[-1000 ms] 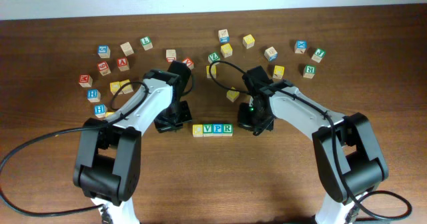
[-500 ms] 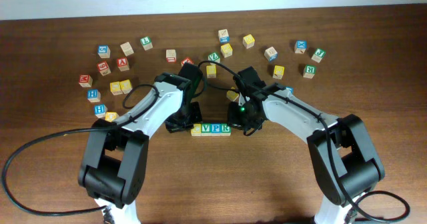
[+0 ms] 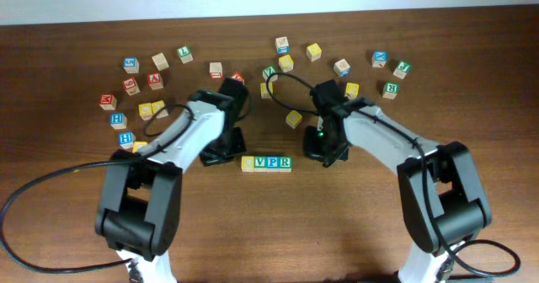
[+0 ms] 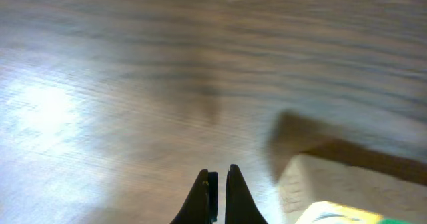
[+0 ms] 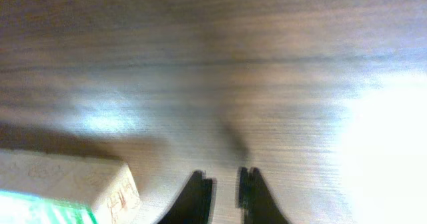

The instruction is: Spell out CVPR

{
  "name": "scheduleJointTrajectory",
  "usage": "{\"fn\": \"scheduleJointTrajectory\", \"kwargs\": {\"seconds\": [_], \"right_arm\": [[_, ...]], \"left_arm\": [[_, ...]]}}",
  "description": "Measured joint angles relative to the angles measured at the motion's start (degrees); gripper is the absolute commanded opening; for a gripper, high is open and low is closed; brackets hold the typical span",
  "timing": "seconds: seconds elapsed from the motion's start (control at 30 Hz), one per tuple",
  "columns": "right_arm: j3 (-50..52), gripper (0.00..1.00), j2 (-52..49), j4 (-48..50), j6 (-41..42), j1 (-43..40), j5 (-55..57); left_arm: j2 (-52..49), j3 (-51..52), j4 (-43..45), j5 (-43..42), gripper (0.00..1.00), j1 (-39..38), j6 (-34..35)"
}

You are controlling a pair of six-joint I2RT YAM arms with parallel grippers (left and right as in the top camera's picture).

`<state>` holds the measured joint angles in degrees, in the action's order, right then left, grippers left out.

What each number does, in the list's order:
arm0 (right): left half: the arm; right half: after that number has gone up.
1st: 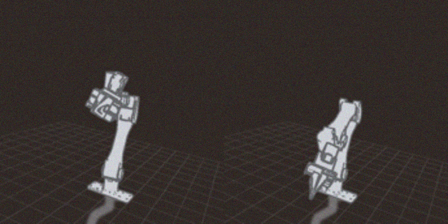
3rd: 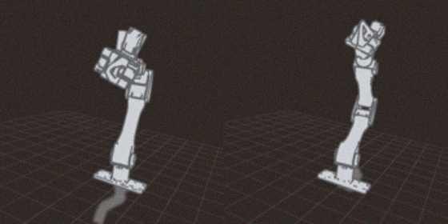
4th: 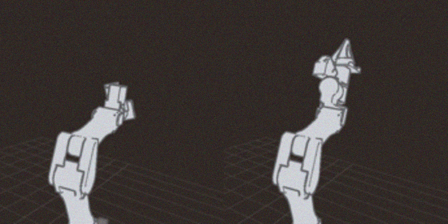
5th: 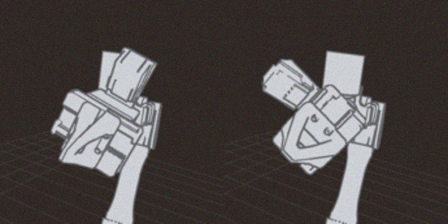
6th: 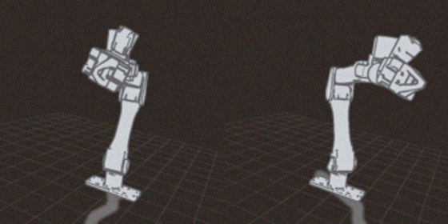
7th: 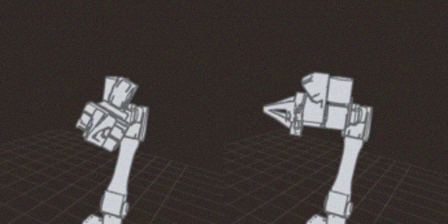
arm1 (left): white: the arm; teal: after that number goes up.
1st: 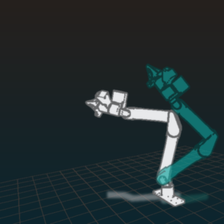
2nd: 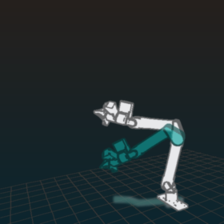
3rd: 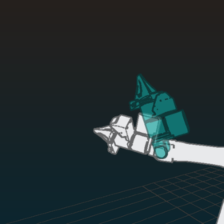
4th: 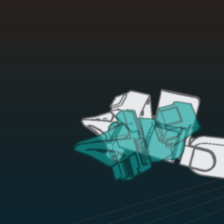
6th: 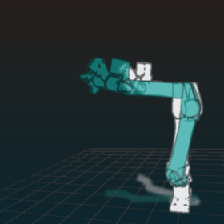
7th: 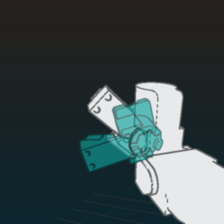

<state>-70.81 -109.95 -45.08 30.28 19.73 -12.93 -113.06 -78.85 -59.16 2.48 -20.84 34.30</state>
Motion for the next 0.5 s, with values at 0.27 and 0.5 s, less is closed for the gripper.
{"fn": "scheduleJointTrajectory", "kwargs": {"seconds": [0.27,0.5], "right_arm": [[-17.16,0.98,19.08,-31.34,-8.37,-8.74,3.23],[-11.08,0.98,57.44,-35.56,-6.91,-3.10,7.78]], "left_arm": [[23.08,-5.60,-9.18,4.02,0.99,14.84,-3.65],[27.56,-6.01,-14.12,4.85,0.99,16.22,-4.72]]}}
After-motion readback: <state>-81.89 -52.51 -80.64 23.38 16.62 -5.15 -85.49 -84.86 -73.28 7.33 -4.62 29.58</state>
